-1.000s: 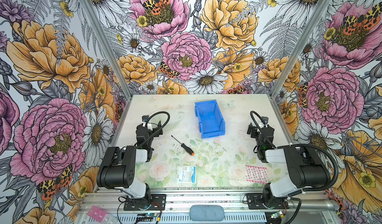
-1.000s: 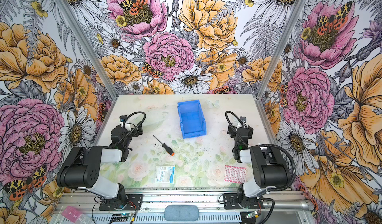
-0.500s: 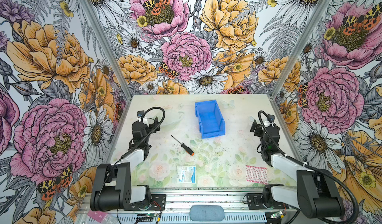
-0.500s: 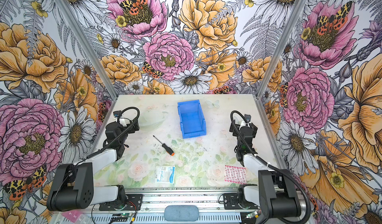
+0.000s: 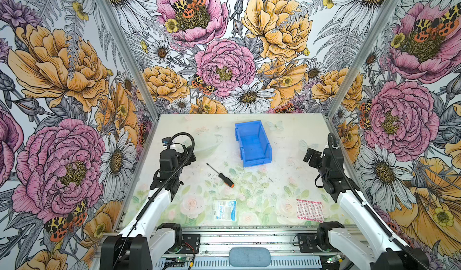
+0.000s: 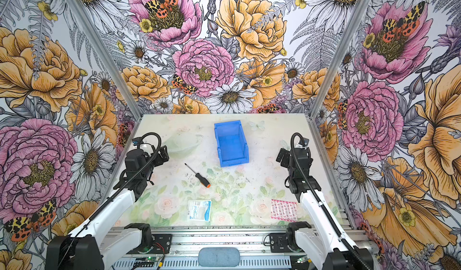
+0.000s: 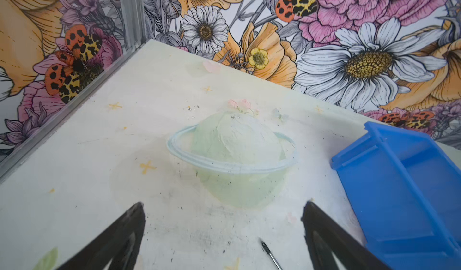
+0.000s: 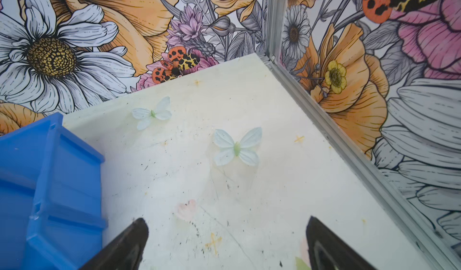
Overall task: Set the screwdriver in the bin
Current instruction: 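Reach the left gripper down over the screwdriver handle while the right arm lifts forward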
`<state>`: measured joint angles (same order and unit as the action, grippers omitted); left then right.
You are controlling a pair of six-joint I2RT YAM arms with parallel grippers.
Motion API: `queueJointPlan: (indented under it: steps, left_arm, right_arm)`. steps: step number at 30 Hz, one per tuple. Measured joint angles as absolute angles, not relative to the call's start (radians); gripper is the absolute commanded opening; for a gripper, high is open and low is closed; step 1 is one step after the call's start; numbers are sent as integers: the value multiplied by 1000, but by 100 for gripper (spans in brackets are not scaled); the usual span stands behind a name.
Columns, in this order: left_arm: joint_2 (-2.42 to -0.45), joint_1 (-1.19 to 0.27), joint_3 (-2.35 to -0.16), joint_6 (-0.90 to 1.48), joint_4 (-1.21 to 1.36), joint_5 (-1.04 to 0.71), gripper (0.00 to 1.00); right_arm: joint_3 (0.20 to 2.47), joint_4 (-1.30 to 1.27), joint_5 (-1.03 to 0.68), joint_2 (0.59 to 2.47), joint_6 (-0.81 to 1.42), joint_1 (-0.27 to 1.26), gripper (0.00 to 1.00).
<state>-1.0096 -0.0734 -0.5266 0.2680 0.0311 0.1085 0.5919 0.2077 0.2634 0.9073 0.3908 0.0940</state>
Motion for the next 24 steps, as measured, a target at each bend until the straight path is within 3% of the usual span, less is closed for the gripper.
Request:
queueJointPlan:
  steps: [9,24]
  left_arm:
    - [-919,-184,-573,361,-157,104,99]
    - [-1062,-374,-757,577,-434,137,99]
  right_arm:
    - [632,376,252,841,501,176,99]
    - [835,409,4,1149,405,263,99]
